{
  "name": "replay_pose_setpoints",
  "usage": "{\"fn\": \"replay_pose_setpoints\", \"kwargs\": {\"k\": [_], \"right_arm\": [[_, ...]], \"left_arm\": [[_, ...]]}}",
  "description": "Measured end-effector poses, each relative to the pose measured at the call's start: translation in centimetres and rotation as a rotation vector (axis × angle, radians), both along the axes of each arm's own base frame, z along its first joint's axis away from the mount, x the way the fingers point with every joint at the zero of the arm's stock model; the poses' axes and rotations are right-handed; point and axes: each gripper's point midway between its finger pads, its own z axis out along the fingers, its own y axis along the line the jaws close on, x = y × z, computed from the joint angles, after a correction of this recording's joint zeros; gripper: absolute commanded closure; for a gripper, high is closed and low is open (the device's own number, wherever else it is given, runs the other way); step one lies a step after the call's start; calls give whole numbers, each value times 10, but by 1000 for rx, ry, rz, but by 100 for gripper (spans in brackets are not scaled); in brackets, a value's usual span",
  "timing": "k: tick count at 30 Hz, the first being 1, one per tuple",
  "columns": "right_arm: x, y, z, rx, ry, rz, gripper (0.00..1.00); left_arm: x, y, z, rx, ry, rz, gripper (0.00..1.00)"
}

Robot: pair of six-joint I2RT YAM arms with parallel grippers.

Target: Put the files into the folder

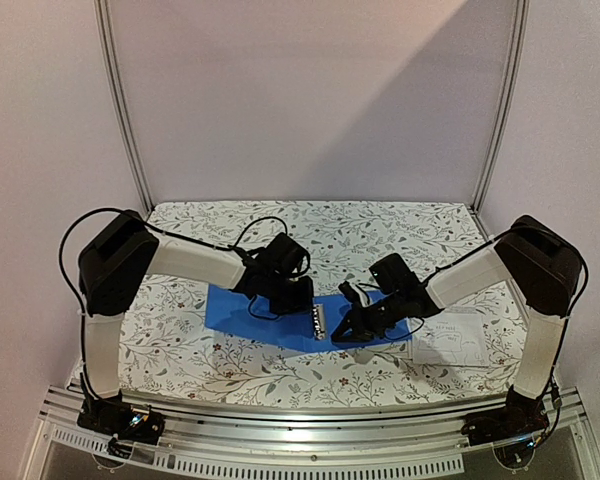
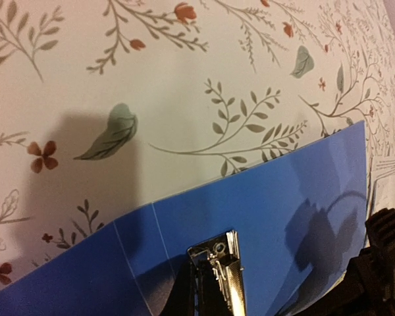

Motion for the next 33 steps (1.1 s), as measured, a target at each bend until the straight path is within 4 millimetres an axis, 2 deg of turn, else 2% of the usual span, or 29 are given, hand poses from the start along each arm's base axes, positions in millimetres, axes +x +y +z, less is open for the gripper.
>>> {"fn": "replay_pose_setpoints", "kwargs": {"k": [10, 14, 18, 24, 28, 33], "right_arm": [[-7, 7, 10, 73, -7, 34, 86], [-4, 16, 19, 95, -21, 45, 83], [8, 33, 28, 120, -46, 54, 81], [21, 50, 18, 110, -37, 61, 81], [19, 51, 9, 91, -15, 63, 82], [17, 51, 9, 84, -7, 66, 82]], "left_arm": [[0, 20, 2, 58, 9, 104, 100], [-1, 24, 2, 65, 14, 128, 100], [-1, 25, 2, 62, 20, 137, 100], [-1, 25, 2, 60, 22, 140, 100], [-1, 25, 2, 59, 23, 142, 100], [-1, 25, 2, 58, 24, 144, 100]]}}
